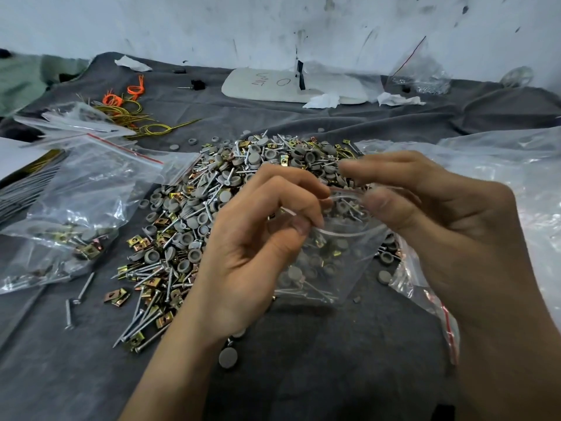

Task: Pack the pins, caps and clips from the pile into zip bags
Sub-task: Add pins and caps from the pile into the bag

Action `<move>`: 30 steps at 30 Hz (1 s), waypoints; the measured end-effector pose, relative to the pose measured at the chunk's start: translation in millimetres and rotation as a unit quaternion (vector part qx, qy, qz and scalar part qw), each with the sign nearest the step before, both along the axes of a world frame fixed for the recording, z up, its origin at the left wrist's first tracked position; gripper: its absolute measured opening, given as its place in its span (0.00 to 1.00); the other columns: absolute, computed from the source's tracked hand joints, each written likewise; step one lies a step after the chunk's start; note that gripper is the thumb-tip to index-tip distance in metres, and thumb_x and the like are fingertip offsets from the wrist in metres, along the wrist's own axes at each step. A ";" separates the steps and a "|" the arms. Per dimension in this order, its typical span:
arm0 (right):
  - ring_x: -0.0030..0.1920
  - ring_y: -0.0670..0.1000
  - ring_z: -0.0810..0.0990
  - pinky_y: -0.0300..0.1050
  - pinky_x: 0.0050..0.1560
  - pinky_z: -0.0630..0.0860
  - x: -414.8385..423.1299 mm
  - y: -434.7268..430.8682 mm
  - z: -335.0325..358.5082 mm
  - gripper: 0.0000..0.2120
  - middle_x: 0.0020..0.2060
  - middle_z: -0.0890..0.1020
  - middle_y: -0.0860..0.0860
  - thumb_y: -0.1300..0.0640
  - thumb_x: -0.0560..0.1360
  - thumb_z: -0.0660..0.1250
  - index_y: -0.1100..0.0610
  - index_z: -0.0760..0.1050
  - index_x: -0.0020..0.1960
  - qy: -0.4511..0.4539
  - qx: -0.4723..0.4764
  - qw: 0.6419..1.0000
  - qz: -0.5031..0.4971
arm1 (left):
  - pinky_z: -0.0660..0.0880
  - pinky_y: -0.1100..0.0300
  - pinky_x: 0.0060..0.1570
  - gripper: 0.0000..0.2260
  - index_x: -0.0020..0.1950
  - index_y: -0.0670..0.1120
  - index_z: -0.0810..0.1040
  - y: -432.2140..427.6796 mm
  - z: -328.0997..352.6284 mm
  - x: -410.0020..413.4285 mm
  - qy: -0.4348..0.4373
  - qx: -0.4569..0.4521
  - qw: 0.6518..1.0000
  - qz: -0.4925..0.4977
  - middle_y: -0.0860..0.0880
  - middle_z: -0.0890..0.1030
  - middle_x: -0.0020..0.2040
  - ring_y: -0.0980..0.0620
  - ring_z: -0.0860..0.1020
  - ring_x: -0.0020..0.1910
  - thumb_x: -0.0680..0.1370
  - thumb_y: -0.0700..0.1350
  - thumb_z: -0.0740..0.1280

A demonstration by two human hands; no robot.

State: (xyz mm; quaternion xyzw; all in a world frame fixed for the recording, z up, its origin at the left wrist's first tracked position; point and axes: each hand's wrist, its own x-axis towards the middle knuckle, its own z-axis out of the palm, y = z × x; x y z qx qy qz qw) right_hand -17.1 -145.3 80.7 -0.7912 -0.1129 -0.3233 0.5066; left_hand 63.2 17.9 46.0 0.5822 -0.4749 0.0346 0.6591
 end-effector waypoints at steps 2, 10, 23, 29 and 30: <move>0.53 0.47 0.82 0.35 0.52 0.76 0.6 -0.1 -1.0 0.10 0.50 0.84 0.47 0.57 0.77 0.66 0.54 0.80 0.56 -0.009 0.050 0.999 -0.014 | 0.75 0.34 0.51 0.07 0.47 0.44 0.76 0.6 -0.7 1.8 0.000 -0.005 1.000 0.006 0.48 0.77 0.54 0.42 0.78 0.56 0.77 0.38 0.59; 0.34 0.39 0.76 0.31 0.34 0.69 28.3 -21.2 -46.5 0.07 0.33 0.81 0.43 0.60 0.72 0.73 0.49 0.82 0.40 0.375 -0.090 0.906 -0.175 | 0.72 0.43 0.58 0.13 0.48 0.56 0.79 7.3 -5.7 17.2 0.026 -0.067 0.996 0.054 0.51 0.78 0.54 0.38 0.76 0.57 0.77 0.40 0.60; 0.45 0.50 0.79 0.40 0.44 0.70 41.8 -18.7 -61.4 0.11 0.37 0.77 0.45 0.58 0.72 0.72 0.43 0.77 0.39 0.440 -0.203 0.847 -0.218 | 0.70 0.34 0.61 0.13 0.47 0.57 0.80 10.5 -8.5 20.4 0.057 -0.079 0.993 0.071 0.52 0.79 0.53 0.46 0.76 0.59 0.76 0.40 0.60; 0.50 0.53 0.78 0.38 0.45 0.65 44.1 -19.3 -69.2 0.08 0.43 0.78 0.48 0.57 0.76 0.67 0.49 0.82 0.53 0.386 -0.252 0.855 -0.237 | 0.72 0.41 0.57 0.13 0.45 0.57 0.80 10.1 -8.2 21.0 0.069 -0.083 0.992 0.065 0.53 0.79 0.52 0.48 0.76 0.58 0.75 0.40 0.60; 0.50 0.53 0.78 0.38 0.44 0.65 44.2 -20.0 -70.4 0.08 0.44 0.78 0.48 0.57 0.76 0.67 0.50 0.82 0.53 0.378 -0.250 0.859 -0.237 | 0.72 0.41 0.57 0.13 0.45 0.57 0.80 9.8 -8.2 21.0 0.069 -0.083 0.992 0.065 0.53 0.79 0.52 0.48 0.76 0.59 0.75 0.40 0.60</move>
